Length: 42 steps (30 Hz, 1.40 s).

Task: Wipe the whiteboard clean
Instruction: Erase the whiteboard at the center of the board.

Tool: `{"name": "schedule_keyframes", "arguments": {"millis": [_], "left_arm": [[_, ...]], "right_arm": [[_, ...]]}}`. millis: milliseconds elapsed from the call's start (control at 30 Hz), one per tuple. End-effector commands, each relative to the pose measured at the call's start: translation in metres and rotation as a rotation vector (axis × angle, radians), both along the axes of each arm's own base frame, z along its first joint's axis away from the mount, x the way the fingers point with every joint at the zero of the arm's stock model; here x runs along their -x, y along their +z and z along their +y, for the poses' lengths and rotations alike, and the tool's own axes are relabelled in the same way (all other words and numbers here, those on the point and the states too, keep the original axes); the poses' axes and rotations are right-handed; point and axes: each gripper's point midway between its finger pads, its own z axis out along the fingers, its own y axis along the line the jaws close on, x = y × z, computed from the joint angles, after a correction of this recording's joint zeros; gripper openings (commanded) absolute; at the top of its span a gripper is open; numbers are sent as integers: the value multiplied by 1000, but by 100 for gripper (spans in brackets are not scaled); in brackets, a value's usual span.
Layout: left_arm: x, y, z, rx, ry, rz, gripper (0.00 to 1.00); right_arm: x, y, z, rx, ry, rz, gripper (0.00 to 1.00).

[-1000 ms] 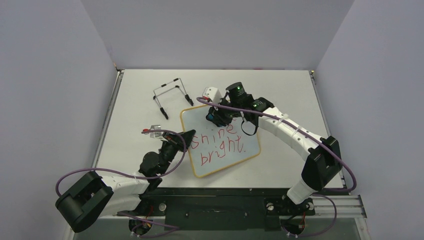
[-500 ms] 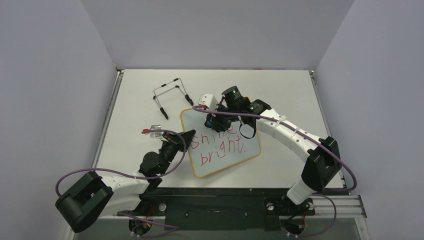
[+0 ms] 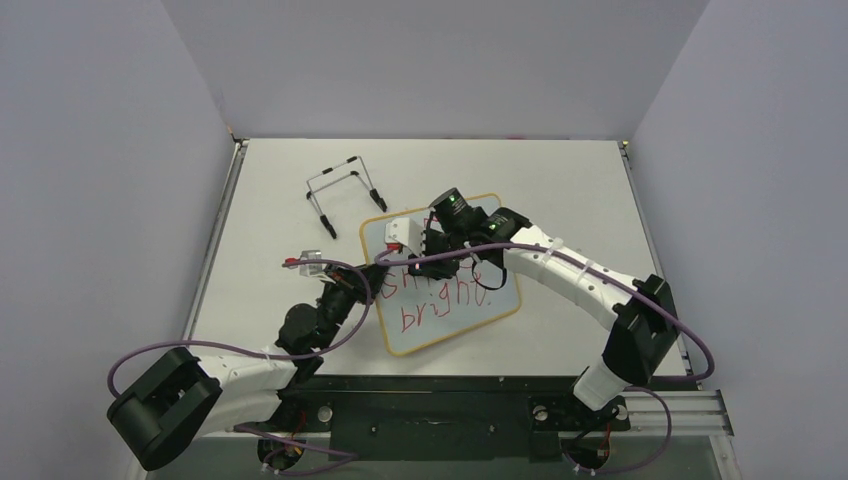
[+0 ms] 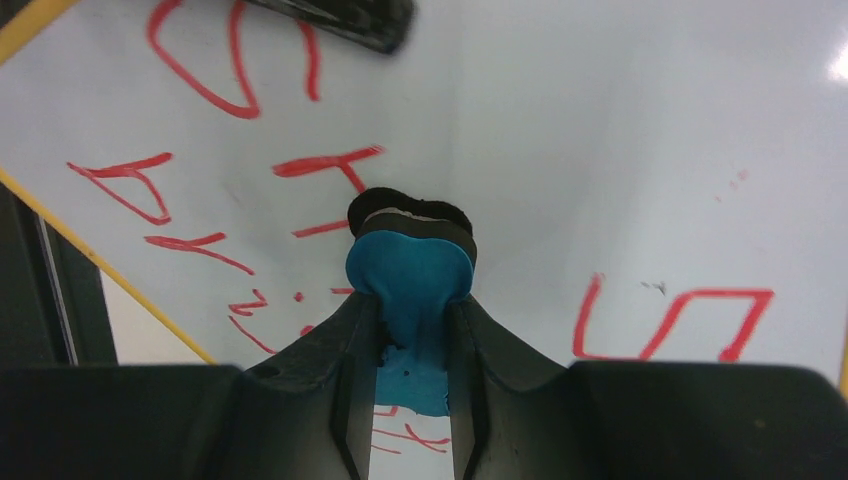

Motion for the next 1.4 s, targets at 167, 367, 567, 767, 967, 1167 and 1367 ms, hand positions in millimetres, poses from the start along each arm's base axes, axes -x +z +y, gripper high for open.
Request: {"name": "schedule_keyframes", "arguments": {"millis": [167, 367, 567, 767, 967, 1167, 1367], "left_arm": [[11, 10, -12, -71, -70, -95, 0], [11, 10, -12, -69, -72, -92, 0], [11, 11, -12, -67, -70, -92, 0], [10, 11, -12, -65, -71, -90, 0], [10, 12, -14, -61, -74, -91, 0], [10, 12, -14, -64, -76, -89, 0], [10, 13, -14, -65, -76, -93, 0]], "right_arm": [[-41, 25, -29, -123, -184, -30, 0], [-10, 9, -13, -58, -16, -4, 0], [-21, 17, -8, -87, -88, -39, 0], [-59, 36, -35, -173, -287, -70, 0], [-39, 24, -30, -129, -156, -26, 0], [-6, 12, -11, -67, -2, -4, 0], [-9, 10, -9, -30, -15, -25, 0]]}}
